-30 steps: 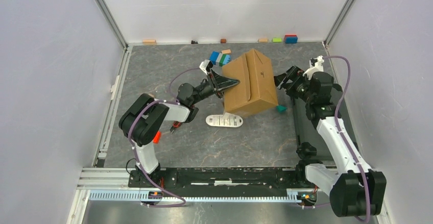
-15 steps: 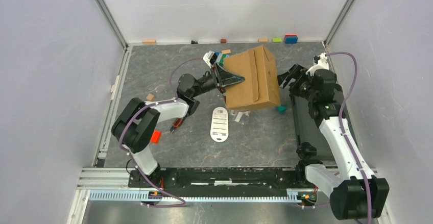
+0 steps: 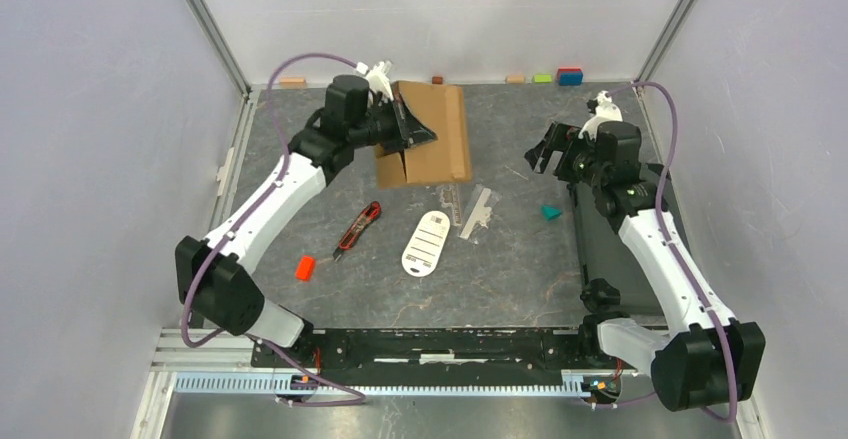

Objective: Unpack the express box
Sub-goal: Place the express box at the center of the board.

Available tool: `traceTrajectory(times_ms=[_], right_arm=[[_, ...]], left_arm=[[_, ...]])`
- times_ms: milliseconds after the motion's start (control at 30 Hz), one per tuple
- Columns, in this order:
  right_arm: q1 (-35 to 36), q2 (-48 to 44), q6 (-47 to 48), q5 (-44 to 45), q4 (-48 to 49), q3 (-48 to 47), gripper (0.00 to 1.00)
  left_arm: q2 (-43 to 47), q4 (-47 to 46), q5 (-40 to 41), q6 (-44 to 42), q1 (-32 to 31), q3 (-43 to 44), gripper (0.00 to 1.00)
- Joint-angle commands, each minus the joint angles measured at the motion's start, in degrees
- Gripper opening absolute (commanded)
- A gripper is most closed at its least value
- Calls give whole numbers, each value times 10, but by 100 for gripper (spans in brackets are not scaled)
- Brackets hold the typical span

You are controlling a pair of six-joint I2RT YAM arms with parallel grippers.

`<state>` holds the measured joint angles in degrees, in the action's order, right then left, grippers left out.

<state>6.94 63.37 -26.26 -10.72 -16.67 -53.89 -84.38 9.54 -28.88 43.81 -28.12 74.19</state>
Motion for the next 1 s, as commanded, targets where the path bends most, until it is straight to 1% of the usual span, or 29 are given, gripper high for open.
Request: traceTrajectory(times_ms=[0, 67, 200, 267, 400, 467, 633, 733, 867, 967], right_arm=[[35, -2, 36, 36, -3, -19, 98], [52, -1, 41, 46, -8, -26, 98], [85, 2, 47, 53, -20, -40, 98], [94, 1, 49, 53, -21, -41, 98], [104, -3, 56, 50, -29, -44, 98], [105, -8, 59, 51, -32, -44, 98], [105, -15, 60, 45, -33, -40, 98], [106, -15, 61, 43, -33, -40, 98], [106, -15, 61, 37, -33, -41, 98], [106, -14, 61, 35, -34, -44, 98]], left_arm=[[-33, 335, 223, -243, 4, 141, 2], [-74, 390, 309, -274, 5, 193, 2], [-153, 447, 399, -304, 8, 272, 2], [-186, 456, 418, -314, 13, 300, 2], [-262, 489, 421, -328, 20, 367, 3], [-287, 494, 418, -329, 20, 393, 3], [-328, 507, 415, -338, 21, 436, 13], [-341, 510, 416, -338, 24, 444, 20], [-350, 510, 414, -343, 29, 456, 37], [-343, 509, 418, -348, 32, 459, 54]])
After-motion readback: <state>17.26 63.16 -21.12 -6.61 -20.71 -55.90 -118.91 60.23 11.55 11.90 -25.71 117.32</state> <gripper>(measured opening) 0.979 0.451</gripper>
